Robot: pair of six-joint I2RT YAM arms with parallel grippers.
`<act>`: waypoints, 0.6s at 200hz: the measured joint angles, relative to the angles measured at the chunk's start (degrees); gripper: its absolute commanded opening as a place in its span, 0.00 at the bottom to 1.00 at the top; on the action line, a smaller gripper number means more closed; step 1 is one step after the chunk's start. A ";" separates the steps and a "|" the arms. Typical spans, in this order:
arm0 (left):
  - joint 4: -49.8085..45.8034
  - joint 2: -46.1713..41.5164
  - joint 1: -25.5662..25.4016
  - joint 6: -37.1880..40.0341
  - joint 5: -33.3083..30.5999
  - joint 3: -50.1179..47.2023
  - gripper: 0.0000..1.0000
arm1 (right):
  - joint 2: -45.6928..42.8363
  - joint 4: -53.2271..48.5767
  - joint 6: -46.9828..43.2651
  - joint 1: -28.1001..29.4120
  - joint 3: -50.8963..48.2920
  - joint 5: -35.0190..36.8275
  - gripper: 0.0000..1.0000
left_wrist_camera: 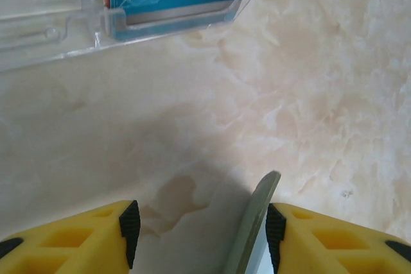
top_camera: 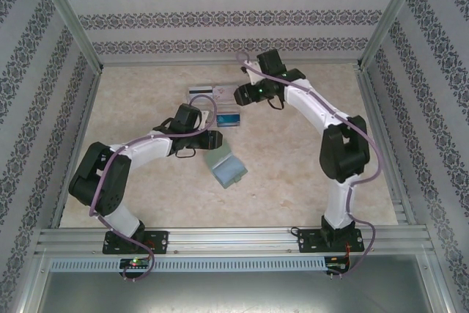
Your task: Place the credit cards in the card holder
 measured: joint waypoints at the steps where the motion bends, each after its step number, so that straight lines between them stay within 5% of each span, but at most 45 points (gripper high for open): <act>1: 0.00 0.00 0.00 -0.02 -0.02 0.04 0.60 | 0.24 -0.11 -0.20 0.00 0.37 0.07 0.75; 62: -2.89 -0.44 4.26 0.94 -0.90 1.14 0.62 | 18.21 -9.49 -10.80 0.00 28.20 3.21 0.78; 120: -3.74 -3.26 11.06 0.76 -1.77 1.55 0.64 | 19.89 -13.18 -18.45 0.02 31.01 4.22 0.84</act>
